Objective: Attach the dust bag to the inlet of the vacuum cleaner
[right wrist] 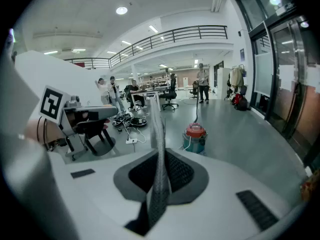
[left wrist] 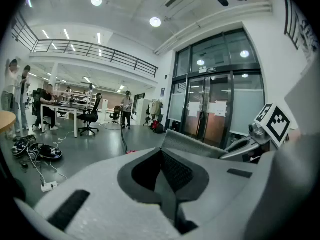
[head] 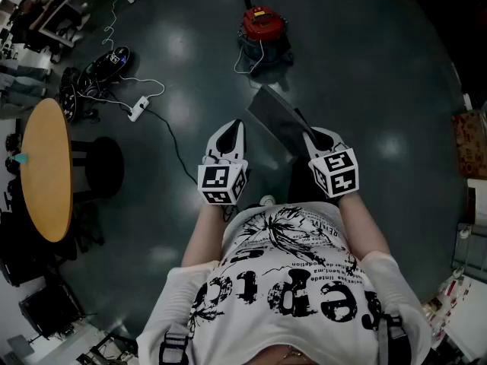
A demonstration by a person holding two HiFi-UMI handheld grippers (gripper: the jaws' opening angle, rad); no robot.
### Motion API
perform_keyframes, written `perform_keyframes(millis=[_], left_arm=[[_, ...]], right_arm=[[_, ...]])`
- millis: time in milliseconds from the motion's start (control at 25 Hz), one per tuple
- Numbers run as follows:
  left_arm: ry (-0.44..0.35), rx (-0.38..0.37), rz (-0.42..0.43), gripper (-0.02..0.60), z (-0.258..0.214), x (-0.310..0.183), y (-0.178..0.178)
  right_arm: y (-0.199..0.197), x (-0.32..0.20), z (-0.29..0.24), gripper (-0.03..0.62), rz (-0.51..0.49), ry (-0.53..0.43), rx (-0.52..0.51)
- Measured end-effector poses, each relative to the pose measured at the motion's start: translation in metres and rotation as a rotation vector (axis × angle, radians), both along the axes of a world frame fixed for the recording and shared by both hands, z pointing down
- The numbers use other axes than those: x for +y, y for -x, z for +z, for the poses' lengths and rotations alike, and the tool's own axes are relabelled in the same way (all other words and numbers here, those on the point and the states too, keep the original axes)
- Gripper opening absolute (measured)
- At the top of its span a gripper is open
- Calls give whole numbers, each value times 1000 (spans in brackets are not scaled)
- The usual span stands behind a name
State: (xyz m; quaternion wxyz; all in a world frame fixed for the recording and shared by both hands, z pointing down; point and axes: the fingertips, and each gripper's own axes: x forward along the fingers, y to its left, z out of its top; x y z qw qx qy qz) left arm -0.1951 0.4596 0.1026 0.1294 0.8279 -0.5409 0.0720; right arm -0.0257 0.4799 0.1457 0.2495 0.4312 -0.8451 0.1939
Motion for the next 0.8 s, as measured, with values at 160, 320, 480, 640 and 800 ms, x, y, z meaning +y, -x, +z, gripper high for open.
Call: perform_keyframes(millis=[160,320,480,640,800], left_arm=[[4,-9,-40,3,1,-56,-35],[-6,-5,-77,3,-27,-110,-81],[-10,-6,-114,3,-36,-156,-121],[14,29,-161,3,-29,-191,-143],[43,52,-187,3,-10,-225,-137]], right_arm=[[-35,-57,0,23,-49,8,-8],[-80,-118,-27,23,-107,18,-12],[-118,-172,-36,23,-174,18,-2],[-147,-222,-29,23,-214,21,39],[-149,-270,-11,23,-219,48,41]])
